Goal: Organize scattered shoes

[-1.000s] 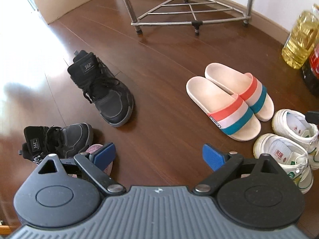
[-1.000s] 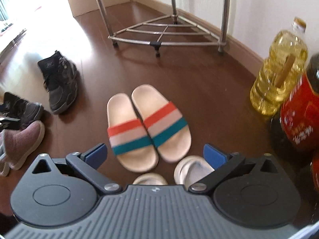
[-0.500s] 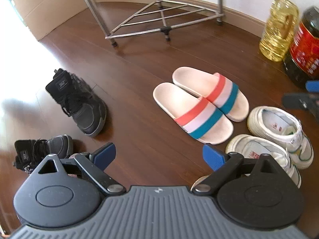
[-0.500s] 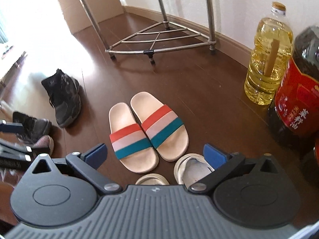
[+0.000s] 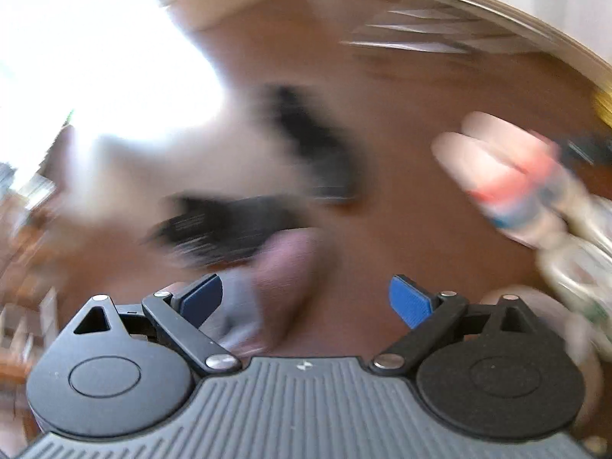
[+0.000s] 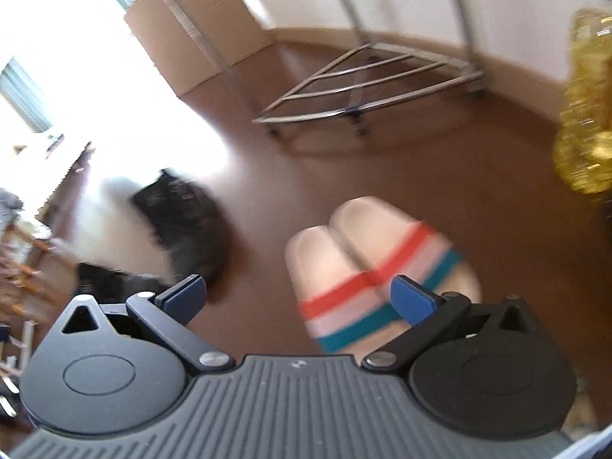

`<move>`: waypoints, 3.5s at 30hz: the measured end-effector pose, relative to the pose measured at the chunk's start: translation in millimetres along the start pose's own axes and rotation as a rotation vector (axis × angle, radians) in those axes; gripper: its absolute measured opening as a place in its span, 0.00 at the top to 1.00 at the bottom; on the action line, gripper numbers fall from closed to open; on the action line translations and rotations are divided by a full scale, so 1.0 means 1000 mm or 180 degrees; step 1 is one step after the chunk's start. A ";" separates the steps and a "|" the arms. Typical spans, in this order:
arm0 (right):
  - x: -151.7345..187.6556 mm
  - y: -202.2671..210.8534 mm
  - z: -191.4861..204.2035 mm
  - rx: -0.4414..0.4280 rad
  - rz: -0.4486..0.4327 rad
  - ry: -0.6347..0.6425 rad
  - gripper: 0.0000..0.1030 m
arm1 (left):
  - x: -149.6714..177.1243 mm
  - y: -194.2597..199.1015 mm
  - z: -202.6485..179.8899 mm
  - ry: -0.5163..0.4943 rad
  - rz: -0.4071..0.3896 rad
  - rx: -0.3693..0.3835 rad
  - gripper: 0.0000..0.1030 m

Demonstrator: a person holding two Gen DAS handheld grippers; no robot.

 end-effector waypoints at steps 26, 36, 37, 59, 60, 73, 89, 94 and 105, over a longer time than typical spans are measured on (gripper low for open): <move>0.100 -0.249 0.386 0.0387 0.0790 0.4220 0.16 | 0.056 -0.107 0.262 0.0815 -0.0354 0.0319 0.03; 0.074 -0.265 0.347 0.0872 0.1288 0.2345 0.85 | 0.065 -0.113 0.278 0.0936 -0.0297 0.0539 0.03; 0.070 -0.255 0.337 0.0875 0.1298 0.2126 0.85 | 0.060 -0.112 0.269 0.0868 -0.0302 0.0593 0.03; 0.148 -0.189 0.193 0.0605 0.1391 0.3483 0.06 | 0.033 -0.075 0.164 0.0332 -0.0408 0.0375 0.03; 0.151 -0.195 0.192 0.0653 0.1385 0.3489 0.14 | 0.032 -0.075 0.160 0.0297 -0.0401 0.0365 0.03; 0.101 -0.174 0.101 0.1668 0.1098 0.2210 0.26 | 0.023 -0.073 0.134 0.0128 -0.0444 0.0515 0.03; 0.100 -0.180 0.094 0.1888 0.0915 0.1582 0.26 | 0.023 -0.070 0.126 0.0098 -0.0423 0.0542 0.03; 0.094 -0.191 0.103 0.1934 0.0940 0.1641 0.13 | 0.023 -0.070 0.126 0.0103 -0.0406 0.0559 0.03; 0.078 -0.099 0.157 0.1548 0.0110 0.1732 0.05 | 0.062 -0.141 0.248 0.1244 -0.0019 0.0082 0.03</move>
Point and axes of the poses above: each gripper's, at about its wrist camera, not at the fingertips, and y roughly against the way its jaws point, z to its left, x to its underside, the point moved 2 cm from there along -y, roughly the way its jaws point, and after that the axes turned 13 degrees about z, right-handed, at the moved point
